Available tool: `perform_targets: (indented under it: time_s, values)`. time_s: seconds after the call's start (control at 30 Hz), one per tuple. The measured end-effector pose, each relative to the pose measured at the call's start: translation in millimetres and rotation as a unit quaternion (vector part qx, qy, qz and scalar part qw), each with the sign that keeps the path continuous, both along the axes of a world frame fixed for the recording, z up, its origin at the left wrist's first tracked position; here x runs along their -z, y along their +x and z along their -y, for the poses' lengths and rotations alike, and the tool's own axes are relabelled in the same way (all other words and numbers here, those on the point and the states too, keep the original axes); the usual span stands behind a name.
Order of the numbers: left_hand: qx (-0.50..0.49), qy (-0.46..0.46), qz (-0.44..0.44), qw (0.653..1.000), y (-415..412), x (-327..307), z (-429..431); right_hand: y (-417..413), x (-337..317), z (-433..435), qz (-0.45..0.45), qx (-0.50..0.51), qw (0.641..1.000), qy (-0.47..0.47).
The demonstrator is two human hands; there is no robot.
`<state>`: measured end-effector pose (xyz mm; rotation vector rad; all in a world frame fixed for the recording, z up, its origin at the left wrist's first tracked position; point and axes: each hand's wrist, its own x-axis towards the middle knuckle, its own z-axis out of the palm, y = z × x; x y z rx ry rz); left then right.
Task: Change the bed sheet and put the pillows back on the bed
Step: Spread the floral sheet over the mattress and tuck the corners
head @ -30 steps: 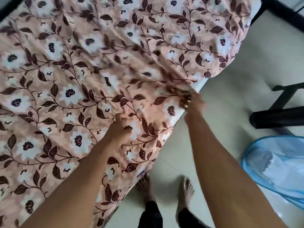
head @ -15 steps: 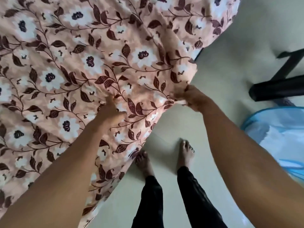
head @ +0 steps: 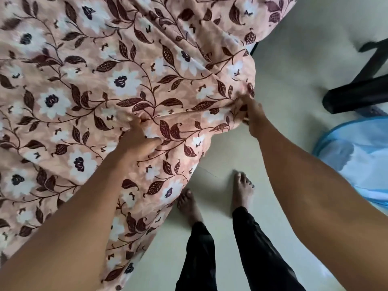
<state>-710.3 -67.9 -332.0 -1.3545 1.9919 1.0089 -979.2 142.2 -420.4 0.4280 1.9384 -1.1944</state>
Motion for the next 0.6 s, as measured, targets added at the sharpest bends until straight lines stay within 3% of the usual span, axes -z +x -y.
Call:
perform_targets:
  time_s: [0.13,0.2,0.27,0.37,0.47,0.53,0.6]
  values:
    - [0.003,0.003,0.012,1.000,-2,-1,-3,40,3,-9,0.123,-0.220,0.966,-0.053]
    - [0.010,-0.001,0.011,1.000,-6,-3,-6,53,22,-5,0.096,-0.185,0.977,-0.051]
    - [0.016,0.003,0.019,1.000,-9,-2,-6,55,42,-1,-0.019,-0.130,0.991,0.040]
    - [0.032,-0.002,0.039,0.999,-11,-1,-5,53,50,0,-0.130,-0.139,0.958,0.215]
    - [0.037,0.002,0.046,0.998,-11,-4,-6,54,50,13,-0.140,-0.195,0.927,0.289]
    - [0.066,-0.004,0.048,0.997,-8,-10,-9,56,46,22,-0.110,-0.191,0.937,0.272]
    - [0.171,-0.084,0.079,0.979,-8,-18,-12,55,41,16,-0.064,-0.182,0.945,0.263]
